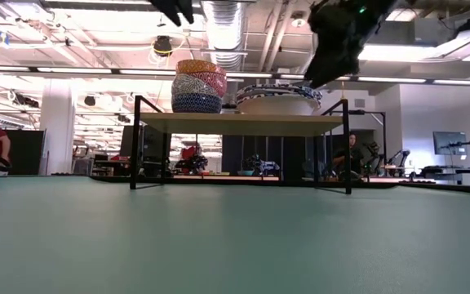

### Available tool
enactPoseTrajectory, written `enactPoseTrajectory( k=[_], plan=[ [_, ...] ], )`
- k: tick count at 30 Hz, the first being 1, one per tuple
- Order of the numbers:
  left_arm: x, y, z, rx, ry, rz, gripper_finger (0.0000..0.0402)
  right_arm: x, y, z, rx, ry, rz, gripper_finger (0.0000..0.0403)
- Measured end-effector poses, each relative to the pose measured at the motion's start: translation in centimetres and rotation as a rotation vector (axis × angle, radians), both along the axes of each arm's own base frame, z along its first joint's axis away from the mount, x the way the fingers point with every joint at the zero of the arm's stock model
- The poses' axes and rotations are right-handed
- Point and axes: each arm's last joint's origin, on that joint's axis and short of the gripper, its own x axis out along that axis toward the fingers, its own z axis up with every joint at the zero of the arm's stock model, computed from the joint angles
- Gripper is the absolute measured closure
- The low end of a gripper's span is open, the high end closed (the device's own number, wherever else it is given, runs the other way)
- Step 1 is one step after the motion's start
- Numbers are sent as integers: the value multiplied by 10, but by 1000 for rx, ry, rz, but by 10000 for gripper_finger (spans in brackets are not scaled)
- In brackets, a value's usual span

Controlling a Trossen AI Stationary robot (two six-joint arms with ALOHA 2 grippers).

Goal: Place and stack bowls onto a shelf
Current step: Adjust the stacked white bowls on the shelf, then return to Home Position

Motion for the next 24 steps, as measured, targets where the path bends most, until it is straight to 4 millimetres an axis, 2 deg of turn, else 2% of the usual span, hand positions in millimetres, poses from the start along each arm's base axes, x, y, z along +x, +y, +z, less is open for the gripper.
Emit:
enactPoseTrajectory(
  k=[5,9,13,16,20,24],
  plan=[
    [-18,-7,-14,-56,-26,15,237,5,-19,-4,-20,-8,-49,177],
    [-38,-14,-19,-84,-79,25,237,2,-21,-3,14,-14,-40,177],
    [-59,-24,-16,-99,-185,-9,237,-5,-6,10,108,-95,45,182],
    [-70,-31,-15,-77,-300,-78,237,-10,10,22,150,-167,142,201],
    [-72,-38,-30,-39,-493,-201,253,-20,31,37,168,-246,297,252],
    [-68,-42,-52,-1,-668,-346,292,-33,49,43,185,-402,476,315]
  ],
)
